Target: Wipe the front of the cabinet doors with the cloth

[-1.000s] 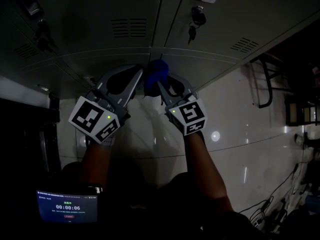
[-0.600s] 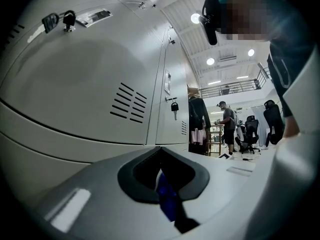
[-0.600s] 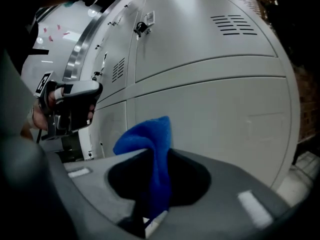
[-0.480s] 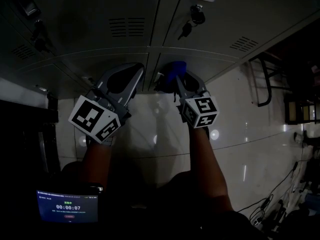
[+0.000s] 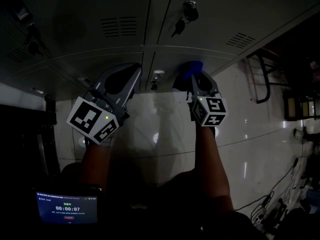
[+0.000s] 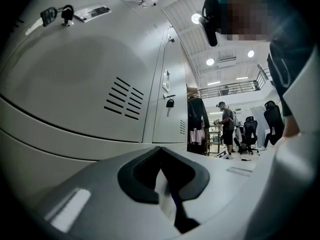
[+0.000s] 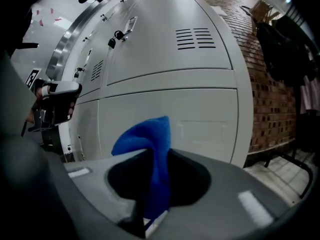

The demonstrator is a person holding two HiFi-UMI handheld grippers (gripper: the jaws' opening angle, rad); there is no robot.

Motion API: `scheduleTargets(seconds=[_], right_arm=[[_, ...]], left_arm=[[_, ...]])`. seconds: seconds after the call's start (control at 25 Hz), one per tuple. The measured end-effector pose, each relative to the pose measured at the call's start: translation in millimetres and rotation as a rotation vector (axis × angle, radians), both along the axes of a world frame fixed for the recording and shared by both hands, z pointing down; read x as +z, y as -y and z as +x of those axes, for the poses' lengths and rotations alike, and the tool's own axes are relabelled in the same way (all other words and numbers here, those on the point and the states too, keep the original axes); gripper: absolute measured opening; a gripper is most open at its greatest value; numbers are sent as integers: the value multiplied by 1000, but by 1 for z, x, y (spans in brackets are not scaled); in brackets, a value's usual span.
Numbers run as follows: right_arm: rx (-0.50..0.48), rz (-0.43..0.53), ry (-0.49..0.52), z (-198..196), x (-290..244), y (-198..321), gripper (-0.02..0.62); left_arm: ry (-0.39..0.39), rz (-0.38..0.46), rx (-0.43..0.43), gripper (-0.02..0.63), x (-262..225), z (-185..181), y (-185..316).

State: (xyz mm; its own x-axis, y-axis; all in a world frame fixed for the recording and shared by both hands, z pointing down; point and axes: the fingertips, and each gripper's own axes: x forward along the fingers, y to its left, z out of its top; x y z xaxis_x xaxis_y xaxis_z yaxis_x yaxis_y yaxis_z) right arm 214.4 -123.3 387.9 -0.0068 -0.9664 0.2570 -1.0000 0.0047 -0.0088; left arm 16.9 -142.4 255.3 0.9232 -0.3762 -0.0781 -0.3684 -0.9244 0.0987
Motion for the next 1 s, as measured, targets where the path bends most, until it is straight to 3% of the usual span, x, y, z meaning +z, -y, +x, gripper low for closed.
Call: scheduleTargets(seconds=[0.4,0.76,1.0], right_arm=[[113,-21,0,28,4,-8,77],[427,-60,46,102,13,-38,75],[468,-66,69,111,15,-42,77]], left_arm=[[-3,-3,6,5,0,4,-1],[-3,0,10,6,0,5,-2],[-6,3,5,6,-3,2,-1]])
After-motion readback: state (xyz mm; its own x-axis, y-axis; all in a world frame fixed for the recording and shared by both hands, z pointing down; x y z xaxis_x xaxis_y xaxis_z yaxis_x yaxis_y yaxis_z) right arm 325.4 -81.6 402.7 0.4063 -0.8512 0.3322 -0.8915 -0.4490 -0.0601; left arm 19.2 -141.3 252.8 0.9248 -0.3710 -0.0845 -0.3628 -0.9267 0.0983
